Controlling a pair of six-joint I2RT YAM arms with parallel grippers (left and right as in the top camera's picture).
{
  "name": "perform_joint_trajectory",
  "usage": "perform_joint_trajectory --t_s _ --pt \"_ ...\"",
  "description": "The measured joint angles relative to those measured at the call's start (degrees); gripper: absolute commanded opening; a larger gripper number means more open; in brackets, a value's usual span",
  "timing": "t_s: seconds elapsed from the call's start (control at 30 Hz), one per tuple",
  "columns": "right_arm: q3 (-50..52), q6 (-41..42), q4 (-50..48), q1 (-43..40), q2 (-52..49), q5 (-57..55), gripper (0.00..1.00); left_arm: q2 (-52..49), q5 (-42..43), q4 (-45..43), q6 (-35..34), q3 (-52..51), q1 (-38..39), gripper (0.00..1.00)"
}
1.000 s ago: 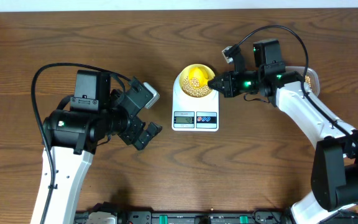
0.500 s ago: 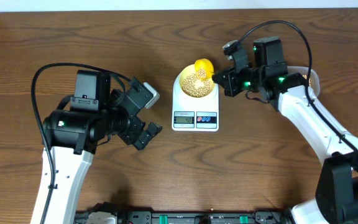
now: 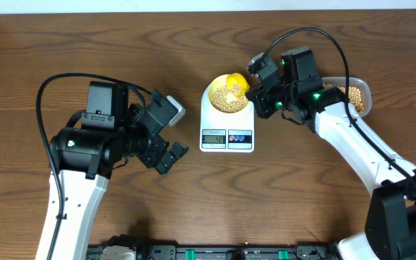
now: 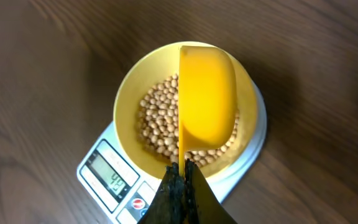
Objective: Scoop item into bowl and weigh 50g on scale
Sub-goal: 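Hold the scoop beside the bowl with the right gripper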
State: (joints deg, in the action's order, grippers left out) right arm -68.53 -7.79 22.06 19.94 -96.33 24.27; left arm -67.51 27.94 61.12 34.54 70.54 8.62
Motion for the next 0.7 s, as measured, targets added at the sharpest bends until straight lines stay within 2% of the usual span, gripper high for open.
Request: perform_joint_trajectory --t_s 0.7 --pt "0.0 -0.2 0.4 -0.3 0.0 -0.6 0.01 0.0 0.0 0.0 0.0 0.0 0.0 1.0"
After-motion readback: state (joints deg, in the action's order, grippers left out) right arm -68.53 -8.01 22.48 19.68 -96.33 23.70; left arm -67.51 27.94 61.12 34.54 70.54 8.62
